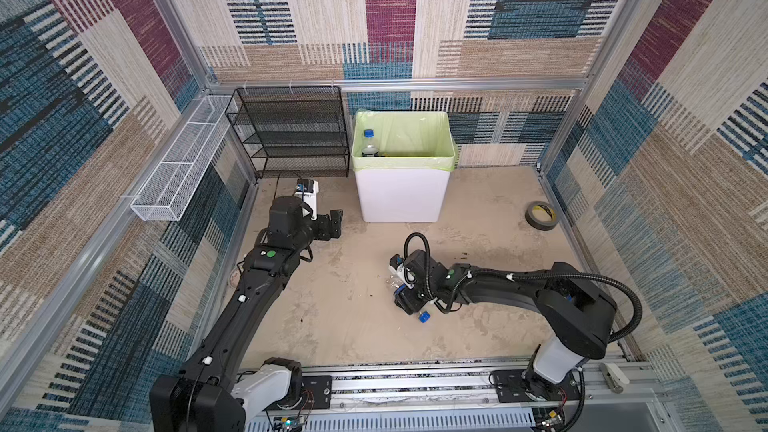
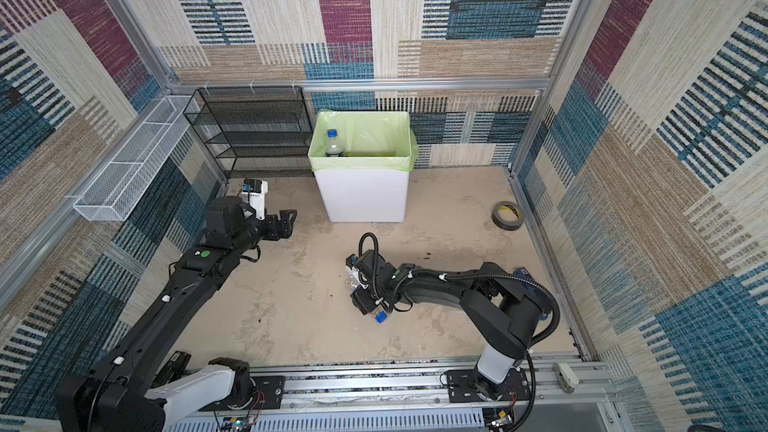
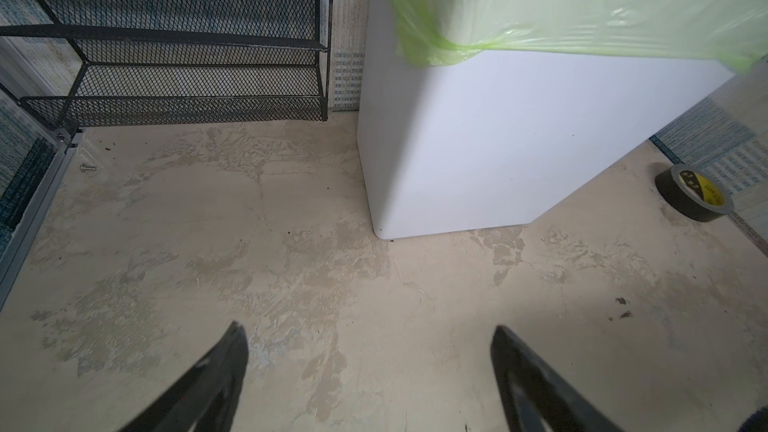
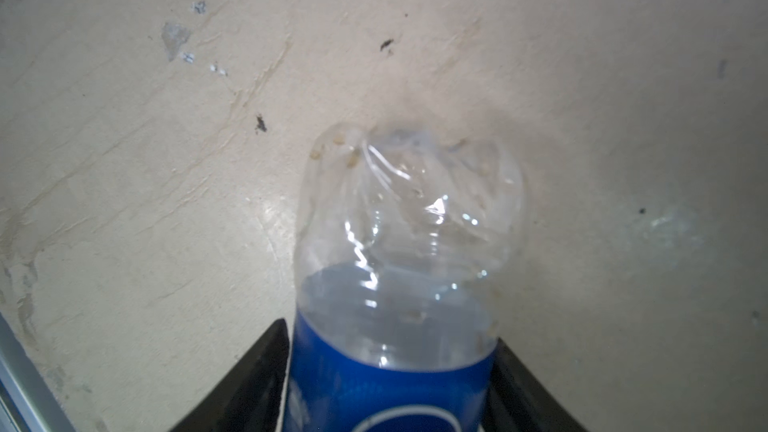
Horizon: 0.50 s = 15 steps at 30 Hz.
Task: Throw the plastic bottles in the bin
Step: 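Grasp the blue-label Pepsi bottle with the right gripper while the left arm withdraws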
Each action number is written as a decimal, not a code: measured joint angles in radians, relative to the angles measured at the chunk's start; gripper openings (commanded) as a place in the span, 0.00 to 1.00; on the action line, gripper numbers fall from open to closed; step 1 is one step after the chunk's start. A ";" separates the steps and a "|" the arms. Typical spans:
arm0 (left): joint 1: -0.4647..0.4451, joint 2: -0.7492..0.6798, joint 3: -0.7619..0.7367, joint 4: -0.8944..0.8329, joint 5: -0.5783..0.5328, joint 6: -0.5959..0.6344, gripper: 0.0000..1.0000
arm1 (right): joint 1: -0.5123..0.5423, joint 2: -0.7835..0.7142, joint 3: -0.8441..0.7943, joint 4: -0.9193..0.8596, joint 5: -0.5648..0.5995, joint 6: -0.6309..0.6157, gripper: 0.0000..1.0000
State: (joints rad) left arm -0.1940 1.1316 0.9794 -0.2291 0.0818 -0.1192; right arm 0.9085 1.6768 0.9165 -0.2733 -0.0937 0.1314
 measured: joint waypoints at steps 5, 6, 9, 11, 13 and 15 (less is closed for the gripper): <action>0.000 0.002 0.000 0.000 0.000 0.000 0.91 | 0.000 -0.032 0.011 0.000 0.015 0.025 0.55; 0.000 0.002 0.000 0.000 0.000 0.000 0.91 | 0.000 -0.043 0.013 0.004 0.018 0.029 0.55; 0.000 0.005 0.001 0.000 0.001 0.000 0.91 | -0.007 -0.073 0.014 0.021 0.025 0.051 0.54; 0.000 0.007 0.002 0.000 0.003 0.000 0.91 | -0.019 -0.092 0.013 0.029 0.023 0.064 0.53; 0.000 0.005 0.002 0.000 0.004 -0.001 0.90 | -0.041 -0.118 0.008 0.040 0.025 0.083 0.53; 0.000 0.005 0.002 0.000 0.005 -0.001 0.90 | -0.069 -0.157 -0.003 0.060 0.026 0.104 0.53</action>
State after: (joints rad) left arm -0.1940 1.1362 0.9813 -0.2291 0.0872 -0.1200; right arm 0.8394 1.5196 0.9134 -0.2134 -0.0677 0.2356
